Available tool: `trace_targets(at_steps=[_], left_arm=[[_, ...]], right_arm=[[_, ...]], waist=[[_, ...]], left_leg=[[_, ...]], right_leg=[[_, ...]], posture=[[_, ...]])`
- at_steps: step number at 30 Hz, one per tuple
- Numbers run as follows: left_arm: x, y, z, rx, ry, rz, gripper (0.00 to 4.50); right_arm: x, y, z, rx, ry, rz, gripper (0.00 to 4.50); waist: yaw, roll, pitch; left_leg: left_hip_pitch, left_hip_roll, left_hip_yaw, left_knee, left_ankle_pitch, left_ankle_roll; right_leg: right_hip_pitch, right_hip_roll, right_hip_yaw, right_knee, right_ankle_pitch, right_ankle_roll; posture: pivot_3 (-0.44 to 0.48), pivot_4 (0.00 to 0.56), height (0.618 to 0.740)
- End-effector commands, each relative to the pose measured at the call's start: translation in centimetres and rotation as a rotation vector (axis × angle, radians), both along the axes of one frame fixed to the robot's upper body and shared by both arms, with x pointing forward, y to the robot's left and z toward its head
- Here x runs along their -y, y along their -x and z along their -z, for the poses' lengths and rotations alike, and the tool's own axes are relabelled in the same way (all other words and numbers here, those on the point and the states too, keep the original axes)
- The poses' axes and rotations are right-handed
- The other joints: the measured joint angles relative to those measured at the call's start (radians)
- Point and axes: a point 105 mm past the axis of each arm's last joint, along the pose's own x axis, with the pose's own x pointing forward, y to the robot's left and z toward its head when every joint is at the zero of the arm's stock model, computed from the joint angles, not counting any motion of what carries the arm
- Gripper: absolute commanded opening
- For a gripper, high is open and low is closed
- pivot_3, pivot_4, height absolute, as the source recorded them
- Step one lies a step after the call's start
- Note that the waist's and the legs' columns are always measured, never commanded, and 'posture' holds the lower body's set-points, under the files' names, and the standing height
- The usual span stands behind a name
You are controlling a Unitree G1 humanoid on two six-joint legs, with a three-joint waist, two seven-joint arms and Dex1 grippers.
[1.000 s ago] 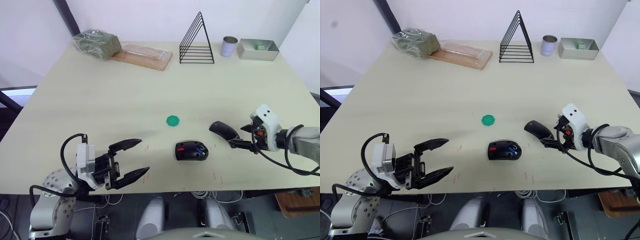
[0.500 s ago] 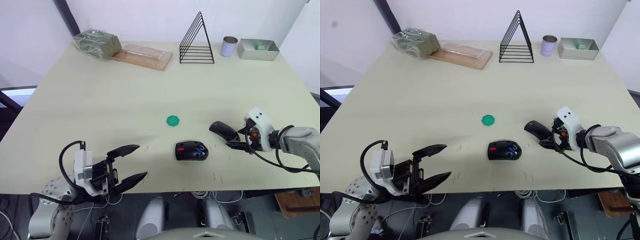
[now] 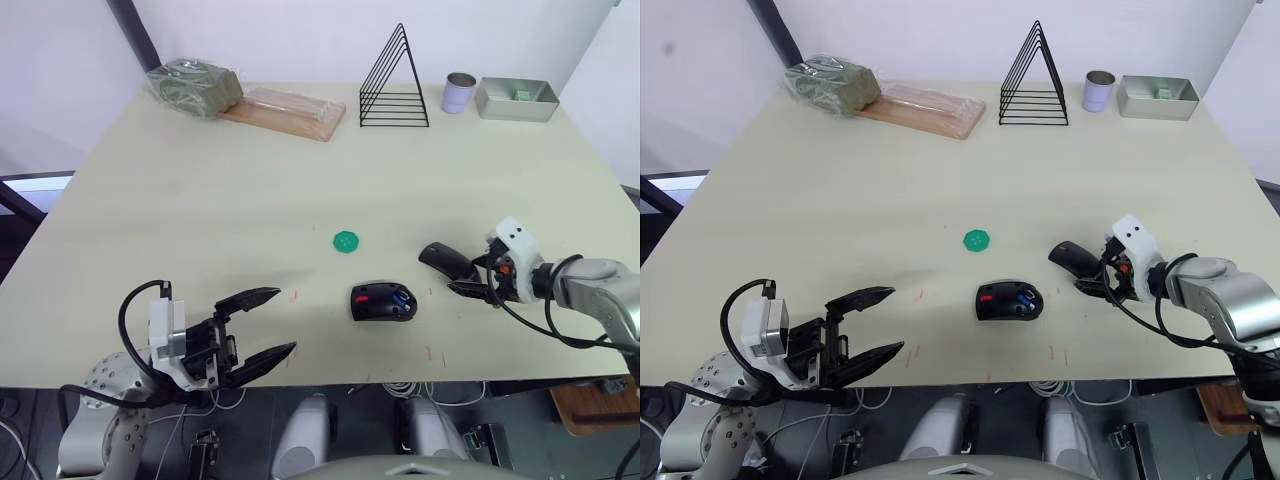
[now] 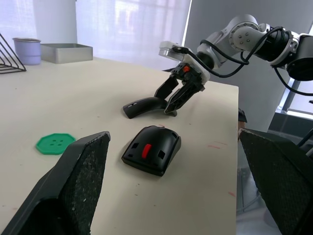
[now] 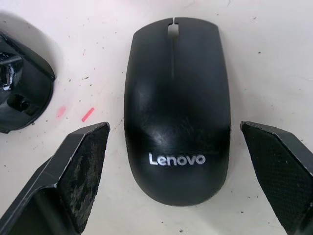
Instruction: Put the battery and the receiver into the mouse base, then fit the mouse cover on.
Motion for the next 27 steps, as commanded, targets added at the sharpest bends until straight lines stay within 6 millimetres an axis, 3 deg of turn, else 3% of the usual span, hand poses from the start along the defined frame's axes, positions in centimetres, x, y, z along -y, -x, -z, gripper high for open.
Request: trace_targets(at_steps=[1,18,20,27], left_arm=[[0.4,0.1,-0.6,0.036,-0.008,0.010,4.47],[0.4,-0.3,-0.5,0.040,-0.015,0.008,4.47],[0.3,-0.2,-0.4,0.040,-0.015,0.008,4.50],[0.3,-0.2,-0.2,0.038,-0.017,0.010,4.50]], right_arm=[[0.3,0.1,-0.7,0.103,-0.024,-0.005,4.50],[0.7,-0.2,0.2,0.166,-0.051,0.005,4.50],[0.6,-0.3,0.2,0.170,-0.051,0.002,3.69],[0.3,-0.3,0.0,0.178,-0.055,-0.008,3.69]], waist=[[-0.001,0.000,0.000],[-0.002,0.001,0.000],[-0.002,0.001,0.000],[-0.002,0.001,0.000]], left_leg=[[0.000,0.000,0.000,0.000,0.000,0.000],[0.001,0.000,0.000,0.000,0.000,0.000],[0.001,0.000,0.000,0.000,0.000,0.000],[0.001,0.000,0.000,0.000,0.000,0.000]], right_leg=[[0.000,0.000,0.000,0.000,0.000,0.000],[0.000,0.000,0.001,0.000,0.000,0.000],[0.000,0.000,0.001,0.000,0.000,0.000],[0.000,0.000,0.001,0.000,0.000,0.000]], posture=[[0.000,0.150,0.740],[0.000,0.150,0.740],[0.000,0.150,0.740],[0.000,0.150,0.740]])
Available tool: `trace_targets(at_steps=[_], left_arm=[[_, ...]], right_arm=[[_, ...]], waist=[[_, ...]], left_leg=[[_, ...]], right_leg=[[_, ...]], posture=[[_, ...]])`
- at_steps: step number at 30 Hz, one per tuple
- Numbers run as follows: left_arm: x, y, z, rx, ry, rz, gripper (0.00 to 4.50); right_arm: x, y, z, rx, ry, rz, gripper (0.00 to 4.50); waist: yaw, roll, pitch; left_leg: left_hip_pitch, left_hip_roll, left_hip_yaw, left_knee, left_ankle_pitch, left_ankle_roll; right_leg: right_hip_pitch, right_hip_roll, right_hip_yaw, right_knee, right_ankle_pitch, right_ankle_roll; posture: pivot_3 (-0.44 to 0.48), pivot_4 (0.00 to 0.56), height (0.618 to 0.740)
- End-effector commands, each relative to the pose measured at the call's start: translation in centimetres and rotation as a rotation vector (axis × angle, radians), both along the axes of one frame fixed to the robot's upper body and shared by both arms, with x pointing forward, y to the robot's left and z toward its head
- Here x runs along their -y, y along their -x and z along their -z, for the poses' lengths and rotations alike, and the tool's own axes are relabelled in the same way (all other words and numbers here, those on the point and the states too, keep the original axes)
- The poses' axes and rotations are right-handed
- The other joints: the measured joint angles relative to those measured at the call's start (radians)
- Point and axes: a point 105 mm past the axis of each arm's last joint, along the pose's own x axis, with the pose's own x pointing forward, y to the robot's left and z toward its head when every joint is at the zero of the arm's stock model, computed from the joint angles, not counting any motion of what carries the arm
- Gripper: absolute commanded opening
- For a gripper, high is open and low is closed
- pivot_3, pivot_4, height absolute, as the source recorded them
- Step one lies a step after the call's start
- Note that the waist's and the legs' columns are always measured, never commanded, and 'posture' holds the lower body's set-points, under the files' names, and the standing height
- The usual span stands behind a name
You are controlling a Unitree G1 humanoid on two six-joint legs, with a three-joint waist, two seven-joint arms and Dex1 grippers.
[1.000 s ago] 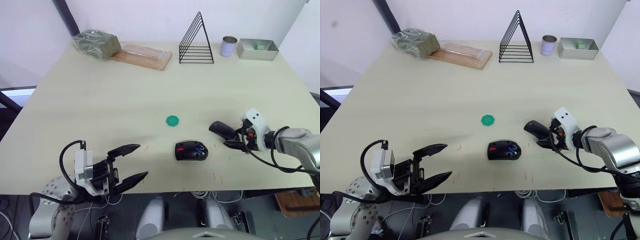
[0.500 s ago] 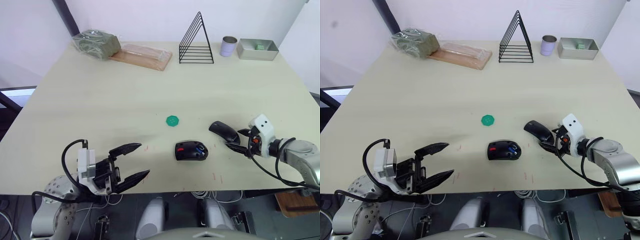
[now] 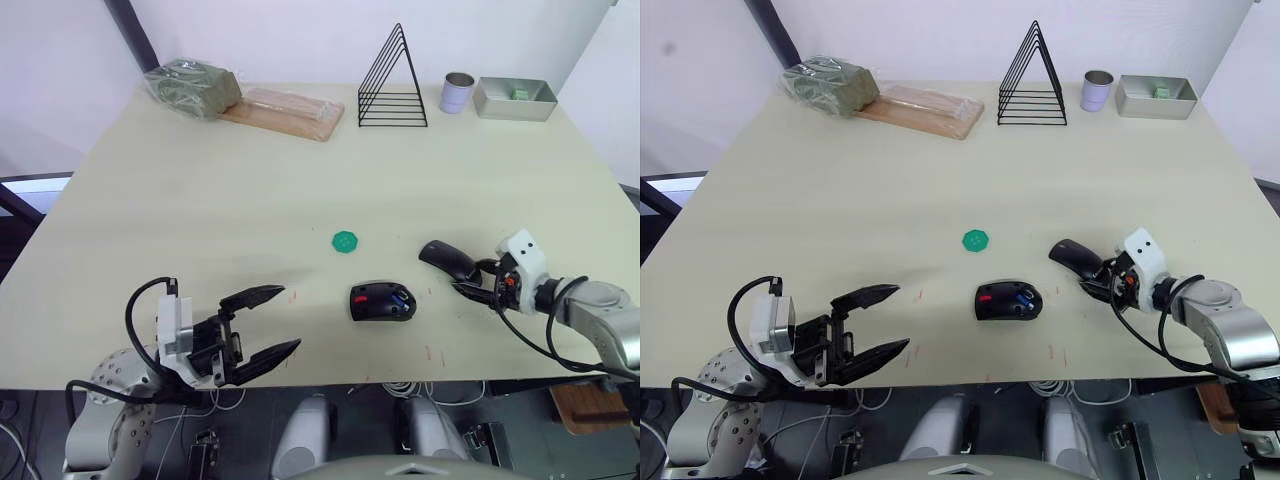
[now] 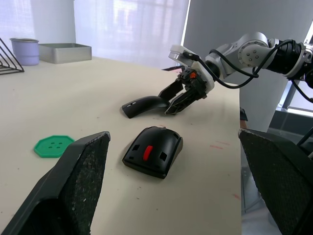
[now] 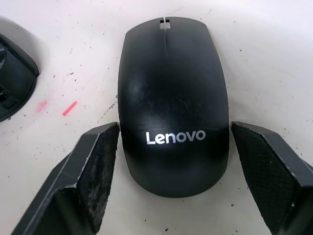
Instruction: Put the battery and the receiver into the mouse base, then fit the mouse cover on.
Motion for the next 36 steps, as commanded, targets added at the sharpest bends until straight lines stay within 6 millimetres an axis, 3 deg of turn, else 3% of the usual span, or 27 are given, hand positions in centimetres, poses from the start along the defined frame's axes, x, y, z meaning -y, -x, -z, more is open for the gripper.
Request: trace_targets(at_steps=[1,15,16,17,25,33,36], left_arm=[[-0.1,0.2,-0.3,0.031,-0.007,0.006,4.50],[-0.4,0.2,0.2,0.026,-0.009,0.011,4.50],[-0.4,0.2,0.2,0.025,-0.010,0.011,4.50],[-0.4,0.2,0.2,0.025,-0.010,0.012,4.50],[-0.5,0.1,0.5,0.024,-0.010,0.017,4.50],[-0.7,0.0,0.5,0.025,-0.012,0.017,4.50],[-1.0,-0.2,0.2,0.028,-0.008,0.013,4.50]], right_arm=[[-0.3,-0.4,-1.4,0.056,-0.007,-0.017,3.69],[-0.4,-0.3,-1.5,0.053,-0.012,-0.015,3.69],[-0.4,-0.3,-1.5,0.053,-0.012,-0.015,3.14],[-0.4,-0.2,-1.5,0.054,-0.010,-0.016,2.90],[-0.6,-0.1,-1.9,0.064,-0.003,-0.029,2.90],[-1.6,0.8,-4.8,0.108,-0.005,-0.140,2.90],[-3.4,2.0,-7.5,0.141,-0.004,-0.285,2.90]], waist=[[0.000,0.000,0.000],[0.000,0.000,0.000],[0.000,0.000,0.000],[0.000,0.000,0.000],[0.000,0.000,0.000],[0.000,0.001,0.001],[0.000,0.003,0.002]], left_leg=[[0.000,0.000,0.000,0.000,0.000,0.000],[0.000,0.000,0.000,0.000,0.000,0.000],[0.000,0.000,0.000,0.000,0.000,0.000],[0.000,0.000,0.000,0.000,0.000,0.000],[0.000,0.000,0.000,0.000,0.000,0.000],[0.000,0.000,-0.001,0.000,0.000,0.000],[0.000,0.001,-0.001,0.000,0.000,0.000]], right_leg=[[0.000,0.000,0.000,0.000,0.000,0.000],[0.000,0.000,0.000,0.000,0.000,0.000],[0.000,0.000,0.000,0.000,0.000,0.000],[0.000,0.000,0.000,0.000,0.000,0.000],[0.000,0.000,0.000,0.000,0.000,0.000],[0.000,0.000,0.000,0.000,0.000,0.000],[0.000,0.000,0.000,-0.001,0.000,0.000]], posture=[[0.000,0.150,0.740],[0.000,0.150,0.740],[0.000,0.150,0.740],[0.000,0.150,0.740],[0.000,0.150,0.740],[0.000,0.150,0.740],[0.000,0.150,0.740]])
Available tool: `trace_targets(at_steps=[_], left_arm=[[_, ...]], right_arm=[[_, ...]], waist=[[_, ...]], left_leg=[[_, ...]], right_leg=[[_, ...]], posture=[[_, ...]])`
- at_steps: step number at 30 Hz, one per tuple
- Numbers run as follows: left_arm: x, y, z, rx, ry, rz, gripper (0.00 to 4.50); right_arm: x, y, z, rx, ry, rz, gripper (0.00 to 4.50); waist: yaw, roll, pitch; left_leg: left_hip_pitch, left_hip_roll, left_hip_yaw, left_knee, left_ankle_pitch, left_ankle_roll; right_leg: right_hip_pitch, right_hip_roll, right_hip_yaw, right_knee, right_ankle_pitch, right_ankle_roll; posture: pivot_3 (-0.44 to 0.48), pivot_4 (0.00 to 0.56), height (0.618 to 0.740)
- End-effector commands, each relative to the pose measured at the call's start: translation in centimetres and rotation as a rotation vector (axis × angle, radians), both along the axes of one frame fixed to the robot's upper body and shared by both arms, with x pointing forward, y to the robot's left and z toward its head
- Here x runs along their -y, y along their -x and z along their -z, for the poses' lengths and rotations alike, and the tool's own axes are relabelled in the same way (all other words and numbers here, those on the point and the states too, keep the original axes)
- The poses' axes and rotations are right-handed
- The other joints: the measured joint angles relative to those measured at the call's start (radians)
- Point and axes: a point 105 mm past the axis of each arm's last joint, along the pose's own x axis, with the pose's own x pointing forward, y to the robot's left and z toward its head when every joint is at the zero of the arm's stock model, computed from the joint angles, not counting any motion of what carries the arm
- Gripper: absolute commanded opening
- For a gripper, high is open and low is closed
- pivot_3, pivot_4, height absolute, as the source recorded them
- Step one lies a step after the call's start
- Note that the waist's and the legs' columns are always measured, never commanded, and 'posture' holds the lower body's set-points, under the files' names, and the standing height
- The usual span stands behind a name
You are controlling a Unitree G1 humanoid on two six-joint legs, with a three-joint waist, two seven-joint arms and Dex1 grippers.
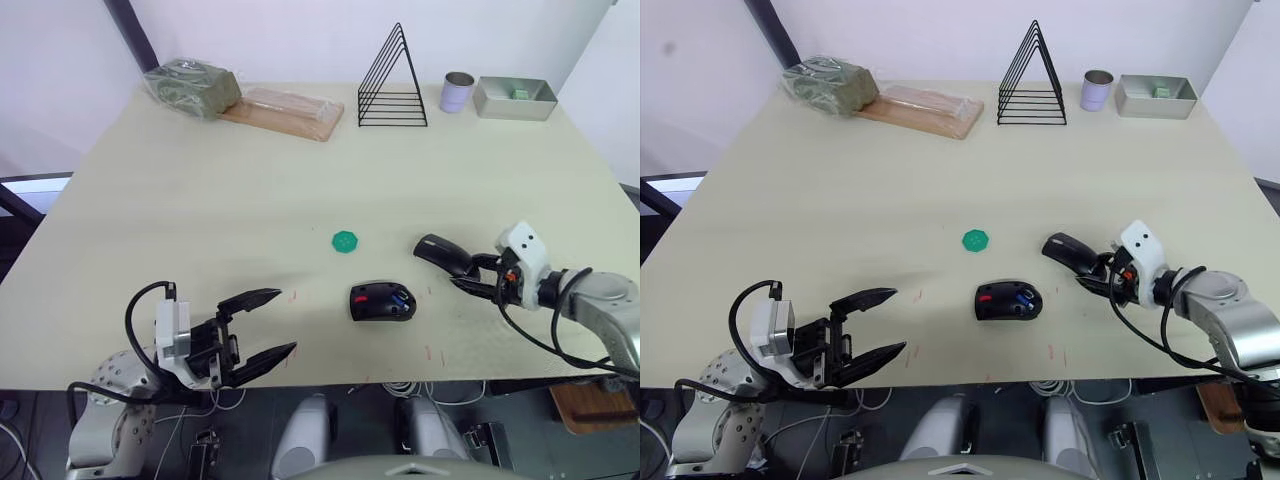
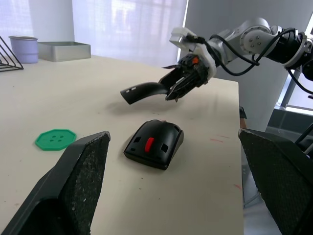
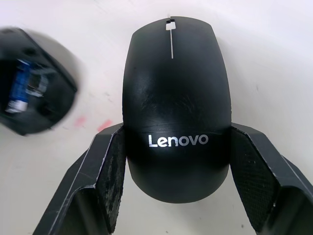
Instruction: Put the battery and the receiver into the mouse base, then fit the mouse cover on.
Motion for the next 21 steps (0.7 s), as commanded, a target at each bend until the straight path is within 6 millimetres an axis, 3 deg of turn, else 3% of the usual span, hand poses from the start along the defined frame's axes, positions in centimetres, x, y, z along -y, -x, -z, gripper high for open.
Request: trace_targets(at_steps=[1,9,15,21], left_arm=[[-0.5,-0.2,-0.9,0.029,-0.009,0.003,4.50],[-1.0,-0.5,-1.8,0.035,0.008,-0.010,4.50],[-1.9,-0.4,-1.8,0.015,0.006,-0.008,4.50],[-2.2,-0.5,-1.8,0.013,-0.003,-0.006,4.50]], right_arm=[[-2.3,1.4,-4.9,0.101,-0.002,-0.191,2.90],[-6.3,3.5,-6.7,0.130,0.109,-0.468,2.90],[-8.4,3.3,-5.7,0.102,0.198,-0.585,2.90],[-9.0,2.8,-4.2,0.060,0.258,-0.640,2.90]], waist=[[0.000,0.001,0.001],[-0.001,0.001,0.001],[-0.001,0.001,0.001],[0.000,0.000,0.001]], left_leg=[[0.000,0.000,0.000,0.000,0.000,0.000],[0.000,0.001,-0.001,-0.001,0.000,0.000],[-0.001,0.001,-0.001,-0.001,0.000,0.000],[-0.002,0.000,-0.001,-0.001,0.000,0.000]], right_leg=[[0.000,0.000,0.000,0.000,0.000,0.000],[0.000,0.000,0.000,-0.002,0.000,0.000],[-0.002,0.000,-0.001,-0.003,0.000,0.000],[-0.003,-0.001,-0.001,-0.003,0.000,0.000]], posture=[[0.000,0.150,0.740],[0.000,0.150,0.740],[0.000,0.150,0.740],[0.000,0.150,0.740]])
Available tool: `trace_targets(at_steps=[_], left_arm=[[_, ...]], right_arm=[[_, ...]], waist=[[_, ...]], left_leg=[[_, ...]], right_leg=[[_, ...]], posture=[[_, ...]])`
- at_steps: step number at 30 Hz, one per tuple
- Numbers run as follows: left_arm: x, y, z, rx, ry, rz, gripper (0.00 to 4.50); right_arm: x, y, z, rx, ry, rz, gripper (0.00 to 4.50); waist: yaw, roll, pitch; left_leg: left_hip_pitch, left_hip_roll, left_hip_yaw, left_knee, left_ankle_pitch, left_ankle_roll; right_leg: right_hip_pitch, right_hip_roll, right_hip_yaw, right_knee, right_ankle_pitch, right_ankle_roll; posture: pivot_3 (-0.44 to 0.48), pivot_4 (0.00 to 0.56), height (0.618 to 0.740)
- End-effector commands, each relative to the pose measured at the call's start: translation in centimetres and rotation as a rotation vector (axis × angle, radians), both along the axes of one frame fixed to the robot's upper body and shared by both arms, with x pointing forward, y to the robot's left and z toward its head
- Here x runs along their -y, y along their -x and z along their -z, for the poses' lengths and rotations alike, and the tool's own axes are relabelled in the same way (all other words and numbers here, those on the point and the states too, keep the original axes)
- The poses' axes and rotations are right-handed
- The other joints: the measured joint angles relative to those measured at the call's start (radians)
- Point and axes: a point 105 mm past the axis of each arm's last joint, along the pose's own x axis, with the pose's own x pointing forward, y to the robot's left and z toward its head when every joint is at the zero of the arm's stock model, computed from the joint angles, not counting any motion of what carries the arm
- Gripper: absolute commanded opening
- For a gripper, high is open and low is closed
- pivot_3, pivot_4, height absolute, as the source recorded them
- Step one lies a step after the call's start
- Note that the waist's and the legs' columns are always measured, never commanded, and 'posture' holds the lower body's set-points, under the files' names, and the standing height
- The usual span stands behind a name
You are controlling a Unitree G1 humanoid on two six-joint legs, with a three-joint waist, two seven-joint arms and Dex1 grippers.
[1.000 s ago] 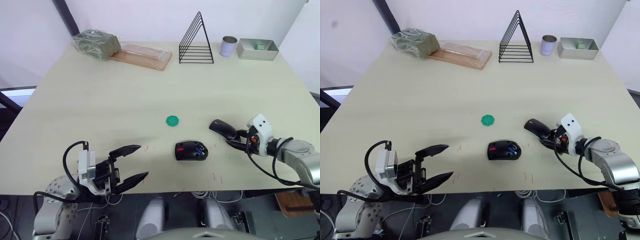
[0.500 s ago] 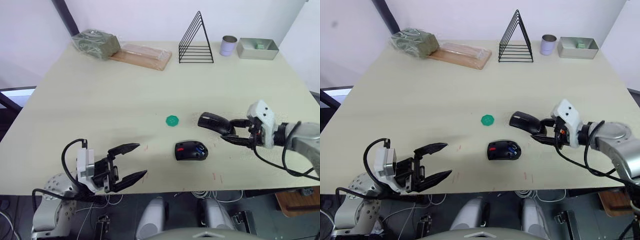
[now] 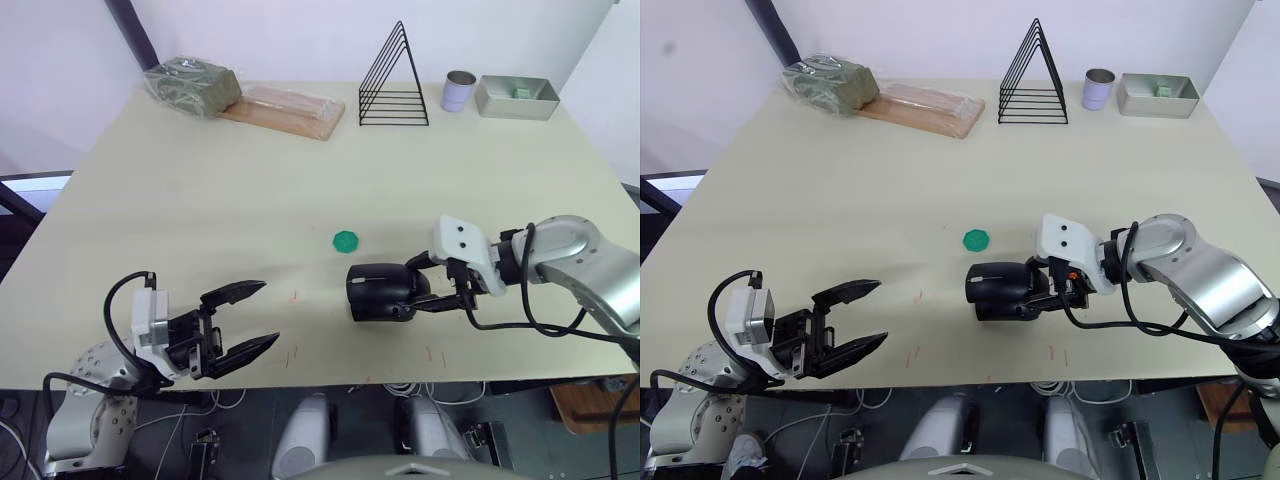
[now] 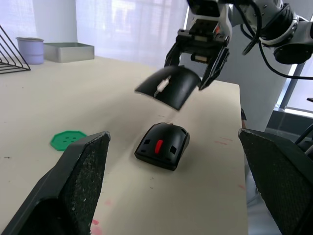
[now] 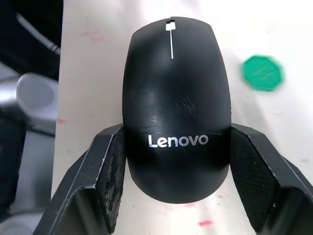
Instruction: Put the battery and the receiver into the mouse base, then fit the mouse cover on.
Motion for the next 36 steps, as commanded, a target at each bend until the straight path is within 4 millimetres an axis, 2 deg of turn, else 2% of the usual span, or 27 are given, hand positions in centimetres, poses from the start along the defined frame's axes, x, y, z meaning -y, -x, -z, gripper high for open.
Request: trace_targets(at_steps=[1,14,36], left_arm=[[-0.4,0.0,-0.6,0.025,-0.008,0.006,4.50],[-0.7,-0.2,-0.4,0.025,-0.030,0.014,4.50],[-0.3,-0.2,-0.5,0.023,-0.034,0.026,4.50]], right_arm=[[-0.4,-0.2,-0.1,0.016,0.027,-0.052,2.90],[-0.9,-0.7,1.8,-0.035,0.045,-0.075,2.90],[-0.2,-1.3,3.5,-0.070,0.067,-0.050,2.90]], waist=[[-0.003,0.000,0.000],[-0.004,0.000,0.000],[-0.003,0.000,0.000]], left_leg=[[0.000,0.000,0.000,0.000,0.000,0.000],[0.001,0.000,0.000,0.000,0.000,0.000],[0.001,0.000,0.000,0.000,0.000,0.000]], right_leg=[[0.000,0.000,0.000,0.000,0.000,0.000],[0.000,0.000,0.000,0.001,0.000,0.000],[0.000,0.000,0.000,0.001,0.000,0.000]], posture=[[0.000,0.150,0.740],[0.000,0.150,0.740],[0.000,0.150,0.740]])
